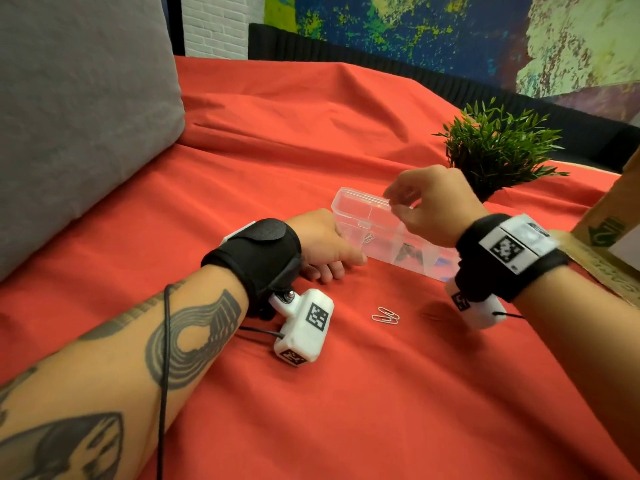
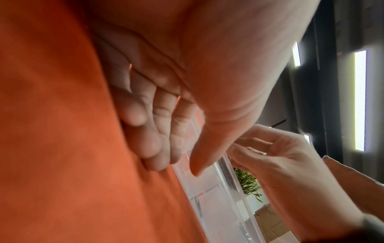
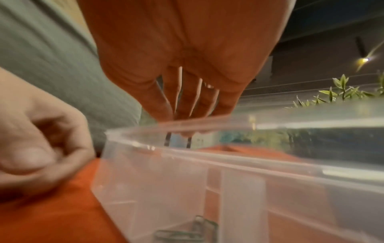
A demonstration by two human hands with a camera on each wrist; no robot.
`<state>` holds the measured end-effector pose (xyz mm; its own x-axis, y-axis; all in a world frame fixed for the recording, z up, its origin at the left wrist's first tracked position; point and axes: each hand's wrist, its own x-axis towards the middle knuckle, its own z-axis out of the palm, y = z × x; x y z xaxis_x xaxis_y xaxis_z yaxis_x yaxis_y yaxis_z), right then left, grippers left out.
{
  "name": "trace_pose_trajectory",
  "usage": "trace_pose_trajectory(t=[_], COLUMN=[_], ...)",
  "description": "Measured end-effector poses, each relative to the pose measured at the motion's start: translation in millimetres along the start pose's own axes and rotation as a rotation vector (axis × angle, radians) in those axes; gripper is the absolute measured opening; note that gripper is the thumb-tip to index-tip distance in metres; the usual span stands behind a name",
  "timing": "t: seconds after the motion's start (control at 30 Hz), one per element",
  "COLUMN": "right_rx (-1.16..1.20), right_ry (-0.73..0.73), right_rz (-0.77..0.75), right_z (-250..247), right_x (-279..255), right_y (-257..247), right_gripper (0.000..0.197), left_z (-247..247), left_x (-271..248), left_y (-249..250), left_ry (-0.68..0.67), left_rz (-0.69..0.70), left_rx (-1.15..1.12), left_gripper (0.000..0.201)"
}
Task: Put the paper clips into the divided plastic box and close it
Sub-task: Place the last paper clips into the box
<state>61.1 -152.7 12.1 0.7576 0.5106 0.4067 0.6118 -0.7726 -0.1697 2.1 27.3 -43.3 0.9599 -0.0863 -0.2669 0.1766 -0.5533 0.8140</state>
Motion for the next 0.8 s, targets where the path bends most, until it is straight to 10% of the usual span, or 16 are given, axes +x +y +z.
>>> trace_pose_trajectory(t=[0.17, 0.43, 0.8], right_rx=[0.079, -0.053, -0.128], right_ry=[0.121, -0.572, -0.602], right_rz=[-0.128, -0.247, -0.187], right_z=[-11.6, -12.9, -5.4], right_x=[-40.1, -89.0, -85.6], right_y=[-8.0, -37.8, -48.4], right_gripper=[0.015, 0.021, 0.018], left_z=[0.8, 0.8, 0.7], left_x=[1.7, 0.8, -1.8], left_y=[-0.9, -0.4, -0.2], left_ry=[0.003, 0.005, 0.011], left_rz=[0.001, -0.001, -0.004], left_rx=[-0.007, -0.001, 0.006], left_gripper=[0.024, 0.023, 0.024])
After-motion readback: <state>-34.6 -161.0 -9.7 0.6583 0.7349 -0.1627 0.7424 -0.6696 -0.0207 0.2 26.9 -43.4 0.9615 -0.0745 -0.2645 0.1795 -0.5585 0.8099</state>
